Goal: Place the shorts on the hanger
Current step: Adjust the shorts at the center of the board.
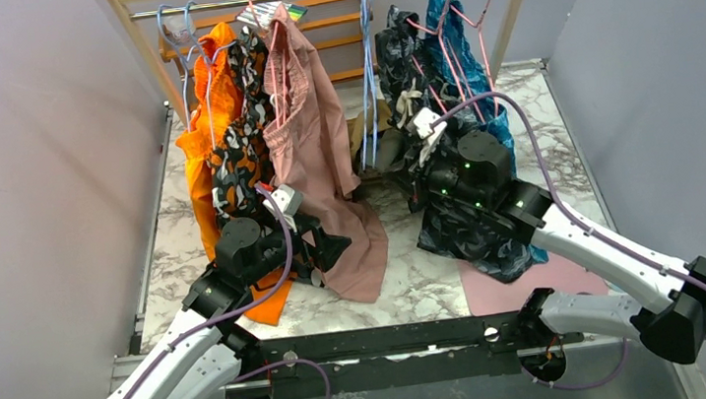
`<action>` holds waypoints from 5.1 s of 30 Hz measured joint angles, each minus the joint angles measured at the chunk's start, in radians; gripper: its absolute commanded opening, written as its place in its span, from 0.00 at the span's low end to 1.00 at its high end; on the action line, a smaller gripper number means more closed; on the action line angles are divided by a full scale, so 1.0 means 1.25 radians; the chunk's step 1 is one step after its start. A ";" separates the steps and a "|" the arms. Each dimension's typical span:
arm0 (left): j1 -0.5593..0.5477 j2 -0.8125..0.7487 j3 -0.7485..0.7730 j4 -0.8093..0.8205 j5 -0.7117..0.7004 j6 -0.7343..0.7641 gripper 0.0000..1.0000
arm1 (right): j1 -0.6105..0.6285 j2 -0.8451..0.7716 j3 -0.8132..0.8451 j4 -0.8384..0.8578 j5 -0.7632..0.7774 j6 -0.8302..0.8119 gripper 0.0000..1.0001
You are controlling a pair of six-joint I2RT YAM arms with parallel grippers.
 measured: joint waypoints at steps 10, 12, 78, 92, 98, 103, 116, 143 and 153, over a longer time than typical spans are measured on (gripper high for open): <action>0.000 0.006 0.000 0.000 -0.001 0.002 0.98 | 0.000 -0.074 0.042 0.008 -0.035 -0.007 0.01; 0.000 0.007 0.000 0.000 -0.001 0.002 0.98 | 0.002 -0.078 0.071 0.004 -0.066 -0.008 0.01; 0.015 0.015 0.000 0.000 -0.012 0.005 0.98 | 0.096 0.241 -0.078 -0.104 0.355 0.095 0.31; 0.016 0.015 0.000 0.000 -0.012 0.005 0.98 | 0.095 0.101 -0.001 -0.175 0.219 0.020 0.01; 0.016 0.018 0.000 0.000 -0.012 0.005 0.98 | 0.094 0.018 0.056 -0.182 0.090 -0.016 0.01; 0.016 0.024 0.000 0.000 -0.012 0.005 0.98 | 0.094 -0.005 0.063 -0.206 0.030 -0.034 0.01; 0.016 0.027 0.000 0.000 -0.013 0.005 0.98 | 0.094 -0.045 0.209 -0.254 -0.067 -0.071 0.01; 0.021 -0.056 -0.008 0.011 -0.051 0.008 0.98 | 0.098 -0.126 0.410 -0.392 -0.310 -0.133 0.01; 0.021 -0.056 -0.009 0.011 -0.057 0.008 0.98 | 0.097 -0.067 0.543 -0.384 -0.305 -0.096 0.01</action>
